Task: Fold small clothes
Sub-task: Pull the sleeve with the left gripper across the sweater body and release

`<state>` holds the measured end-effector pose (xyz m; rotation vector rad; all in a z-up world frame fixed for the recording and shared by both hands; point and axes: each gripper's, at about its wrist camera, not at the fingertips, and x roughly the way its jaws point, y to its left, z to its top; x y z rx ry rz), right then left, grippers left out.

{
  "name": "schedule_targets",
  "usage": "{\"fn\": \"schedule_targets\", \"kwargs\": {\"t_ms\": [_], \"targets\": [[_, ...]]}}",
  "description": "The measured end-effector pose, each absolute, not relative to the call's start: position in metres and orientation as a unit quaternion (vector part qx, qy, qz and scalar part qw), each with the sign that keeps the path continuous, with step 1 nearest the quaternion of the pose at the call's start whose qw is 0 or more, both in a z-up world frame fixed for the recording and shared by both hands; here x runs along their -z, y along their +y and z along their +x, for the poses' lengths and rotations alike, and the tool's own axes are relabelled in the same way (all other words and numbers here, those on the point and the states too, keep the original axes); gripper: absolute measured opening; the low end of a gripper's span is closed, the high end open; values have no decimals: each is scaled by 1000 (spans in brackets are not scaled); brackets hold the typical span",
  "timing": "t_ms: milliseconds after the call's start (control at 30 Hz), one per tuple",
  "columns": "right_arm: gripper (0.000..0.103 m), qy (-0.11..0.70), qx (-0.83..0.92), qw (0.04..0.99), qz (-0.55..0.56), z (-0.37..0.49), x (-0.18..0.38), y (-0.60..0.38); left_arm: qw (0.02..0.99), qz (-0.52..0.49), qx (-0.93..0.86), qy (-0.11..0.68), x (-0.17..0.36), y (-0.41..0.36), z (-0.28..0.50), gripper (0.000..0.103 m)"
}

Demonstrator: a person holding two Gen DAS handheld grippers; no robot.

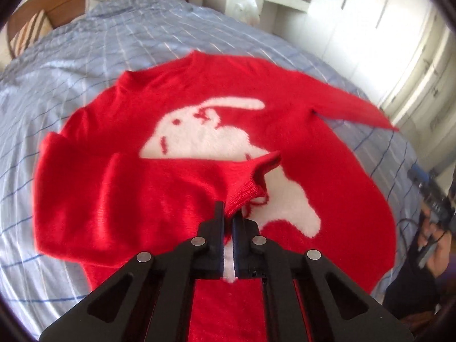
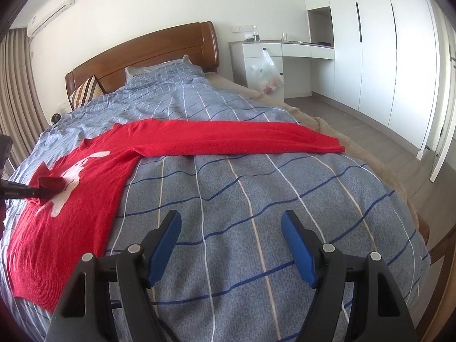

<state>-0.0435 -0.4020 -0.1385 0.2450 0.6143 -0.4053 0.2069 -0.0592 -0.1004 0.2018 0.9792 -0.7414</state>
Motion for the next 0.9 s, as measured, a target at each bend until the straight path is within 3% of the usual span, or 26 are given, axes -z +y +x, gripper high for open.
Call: {"fn": "schedule_targets", "kwargs": {"t_ms": [200, 433, 700, 900], "targets": [[72, 298, 200, 926, 116, -44, 138, -400, 893, -58, 186, 405, 58, 70, 232, 3], [72, 301, 200, 925, 117, -43, 140, -400, 901, -153, -87, 397, 90, 222, 227, 3], [72, 311, 198, 925, 95, -38, 143, -390, 871, -198, -198, 404, 135, 279, 200, 2], [72, 315, 197, 924, 92, -37, 145, -390, 865, -163, -221, 420, 143, 290, 210, 2]]}}
